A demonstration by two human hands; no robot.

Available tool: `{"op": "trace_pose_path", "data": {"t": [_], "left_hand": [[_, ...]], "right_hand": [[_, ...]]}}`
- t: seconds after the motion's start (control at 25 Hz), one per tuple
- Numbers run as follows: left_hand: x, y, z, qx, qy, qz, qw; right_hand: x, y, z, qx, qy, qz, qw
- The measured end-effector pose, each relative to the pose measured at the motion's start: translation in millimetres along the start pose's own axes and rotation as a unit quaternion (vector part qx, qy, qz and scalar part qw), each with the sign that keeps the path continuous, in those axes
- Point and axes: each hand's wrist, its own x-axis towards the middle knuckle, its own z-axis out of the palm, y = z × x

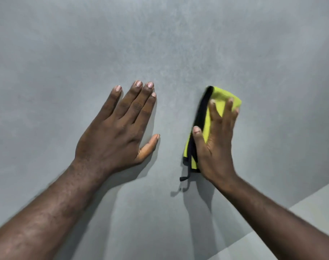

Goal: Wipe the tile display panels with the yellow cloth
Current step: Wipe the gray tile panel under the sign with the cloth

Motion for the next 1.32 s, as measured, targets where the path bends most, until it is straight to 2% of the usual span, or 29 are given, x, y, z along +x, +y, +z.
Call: {"op": "trace_pose_path", "data": {"t": [0.04,0.08,0.12,0.24,0.32,0.4,0.48,0.56,0.64,0.72,0.88,0.96,1.08,1.2,1.32], "left_hand": [[0,0,0,-0.004,-0.005,0.003,1.0],[-2,0,0,-0.009,-0.01,0.006,1.0],[-3,0,0,-0.012,-0.009,0.007,1.0],[-6,0,-1,-0.03,0.001,0.032,0.999],[-10,1,-1,-0.042,-0.002,0.075,0.996],[-11,3,-2,-0.044,-0.008,0.107,0.993],[-11,4,-3,-0.05,-0.005,0.111,0.993],[-10,4,-3,-0.06,-0.003,0.108,0.992],[-12,4,-4,-0.058,0.0,0.105,0.993],[-11,6,-4,-0.055,-0.002,0.116,0.992],[-9,4,-8,-0.073,-0.016,0.139,0.987],[-10,5,-8,-0.074,-0.015,0.141,0.987],[-12,8,-8,-0.065,-0.01,0.133,0.989],[-9,5,-10,-0.064,-0.017,0.136,0.988],[-12,8,-11,-0.064,-0.012,0.133,0.989]], "right_hand": [[4,-6,-3,-0.002,-0.042,-0.068,0.997],[15,-10,-8,-0.005,-0.048,-0.118,0.992],[23,-8,-11,-0.003,-0.034,-0.119,0.992],[-3,13,-10,0.014,0.037,0.026,0.999],[-47,5,1,0.027,0.046,0.095,0.994],[-62,-11,5,0.045,-0.024,0.073,0.996],[-42,-12,-2,0.043,-0.05,0.012,0.998],[-30,11,-14,0.039,0.008,0.044,0.998],[-48,28,-20,0.028,0.077,0.121,0.989],[-79,17,-18,0.031,0.074,0.165,0.983],[-65,3,-29,0.053,-0.032,0.072,0.995],[-48,27,-45,0.017,-0.023,0.084,0.996],[-76,34,-54,-0.026,-0.038,0.137,0.989],[-101,9,-41,-0.013,-0.089,0.095,0.991],[-66,19,-41,0.006,-0.044,0.088,0.995]]}}
